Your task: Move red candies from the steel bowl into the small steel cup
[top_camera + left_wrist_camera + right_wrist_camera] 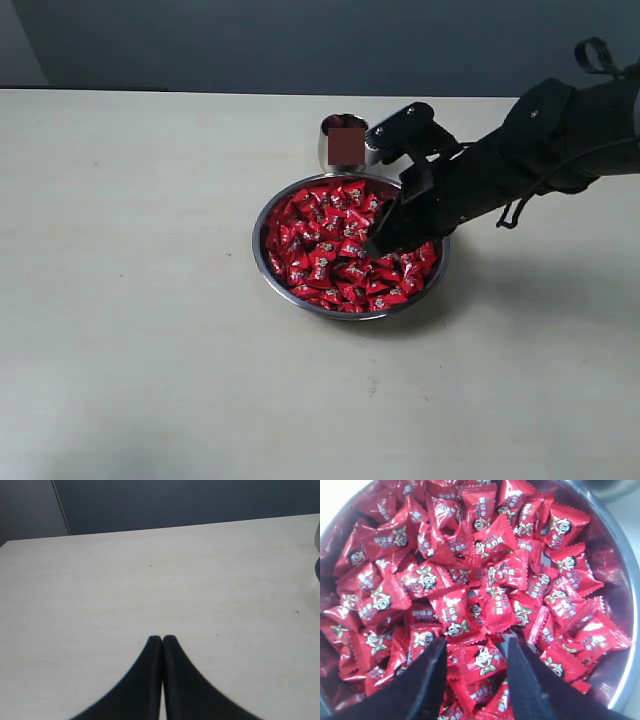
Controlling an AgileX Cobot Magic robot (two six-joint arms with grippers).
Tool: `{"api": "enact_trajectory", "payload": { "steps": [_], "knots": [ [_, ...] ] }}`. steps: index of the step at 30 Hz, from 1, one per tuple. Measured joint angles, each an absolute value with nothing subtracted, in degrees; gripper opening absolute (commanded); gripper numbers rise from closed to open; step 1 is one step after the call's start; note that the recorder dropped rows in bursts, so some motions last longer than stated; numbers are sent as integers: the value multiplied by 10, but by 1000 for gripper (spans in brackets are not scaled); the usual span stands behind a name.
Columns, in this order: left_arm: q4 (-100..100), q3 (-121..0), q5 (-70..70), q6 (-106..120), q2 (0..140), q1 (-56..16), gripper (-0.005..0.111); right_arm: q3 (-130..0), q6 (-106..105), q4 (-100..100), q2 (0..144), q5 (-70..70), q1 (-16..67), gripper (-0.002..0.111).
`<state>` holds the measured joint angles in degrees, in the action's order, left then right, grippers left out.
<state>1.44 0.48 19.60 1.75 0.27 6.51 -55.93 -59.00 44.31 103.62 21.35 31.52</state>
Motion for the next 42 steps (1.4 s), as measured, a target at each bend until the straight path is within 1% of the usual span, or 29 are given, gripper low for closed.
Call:
{"api": "enact_trajectory", "payload": {
  "steps": [10,11,12,14,17,29,39,41,42],
  "knots": [
    [14,5,196,18,3,65,0,-625,-589,469,1037,304,319,40],
    [14,5,196,18,3,65,0,-632,-591,469,1039,307,321,42],
    [14,5,196,18,3,65,0,-639,-594,469,1044,311,326,49],
    [14,5,196,18,3,65,0,-659,-598,469,1066,340,337,55],
    [14,5,196,18,3,65,0,-679,-581,469,1101,364,353,54],
    [14,5,196,18,3,65,0,-680,-468,419,1114,367,354,54],
    [14,5,196,18,3,65,0,-680,-430,396,1145,291,394,54],
    [14,5,196,18,3,65,0,-680,-412,384,1145,286,401,50],
    [14,5,196,18,3,65,0,-680,-404,380,1145,285,402,45]
  ]
}}
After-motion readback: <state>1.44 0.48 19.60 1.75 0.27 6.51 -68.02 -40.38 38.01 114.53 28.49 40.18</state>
